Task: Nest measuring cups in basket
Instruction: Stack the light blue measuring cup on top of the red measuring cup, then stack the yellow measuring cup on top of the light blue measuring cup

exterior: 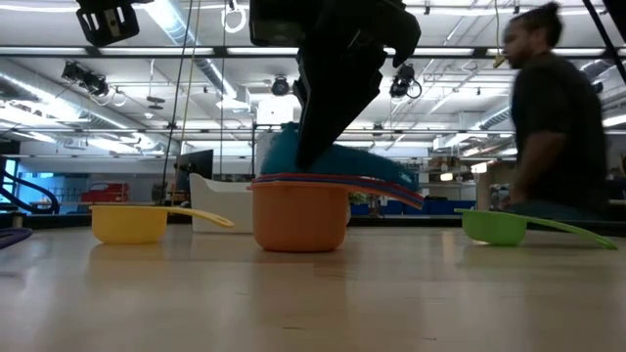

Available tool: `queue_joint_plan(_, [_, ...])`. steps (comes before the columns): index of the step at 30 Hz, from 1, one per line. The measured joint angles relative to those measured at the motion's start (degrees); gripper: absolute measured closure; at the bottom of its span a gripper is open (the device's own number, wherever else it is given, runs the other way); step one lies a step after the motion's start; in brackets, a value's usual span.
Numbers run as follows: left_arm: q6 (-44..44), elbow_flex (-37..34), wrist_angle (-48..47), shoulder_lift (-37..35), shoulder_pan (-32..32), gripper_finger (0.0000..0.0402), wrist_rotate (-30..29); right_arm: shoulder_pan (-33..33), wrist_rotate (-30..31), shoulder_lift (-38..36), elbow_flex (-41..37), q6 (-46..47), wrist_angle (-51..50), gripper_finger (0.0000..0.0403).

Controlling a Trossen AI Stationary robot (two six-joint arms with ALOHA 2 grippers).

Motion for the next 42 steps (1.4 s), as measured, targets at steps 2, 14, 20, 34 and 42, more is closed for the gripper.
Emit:
queue_joint_plan(2, [-0.04,0.00,-0.03,0.00,0.00,0.0260,0.00,0.00,-0.27,0.00,0.00,0.89,0.00,0.0293])
queue_joint_plan(14, [0.38,0.00,-0.04,0.00,0.00,0.0260,0.00,-0.32,-1.88,-0.24,5.30,4.32,-8.84,0.0266])
queue_joint_plan(20, [0.39,0.00,-0.10,0.00,0.00,0.0260,0.02,-1.40,-2.09,-1.85,6.60,10.88,-11.79,0.0263])
queue_joint_plan(34, [1.22,0.02,-1.12,0.00,0.00,0.0260,-0.68,-2.54,-5.61,-12.96,-9.69,22.76,-5.45,0.0202])
queue_joint_plan(42, [1.14,0.02,-1.42,0.00,0.00,0.0260,-3.50,-1.22,-5.41,-12.84,-14.50,24.03,1.16,0.0112])
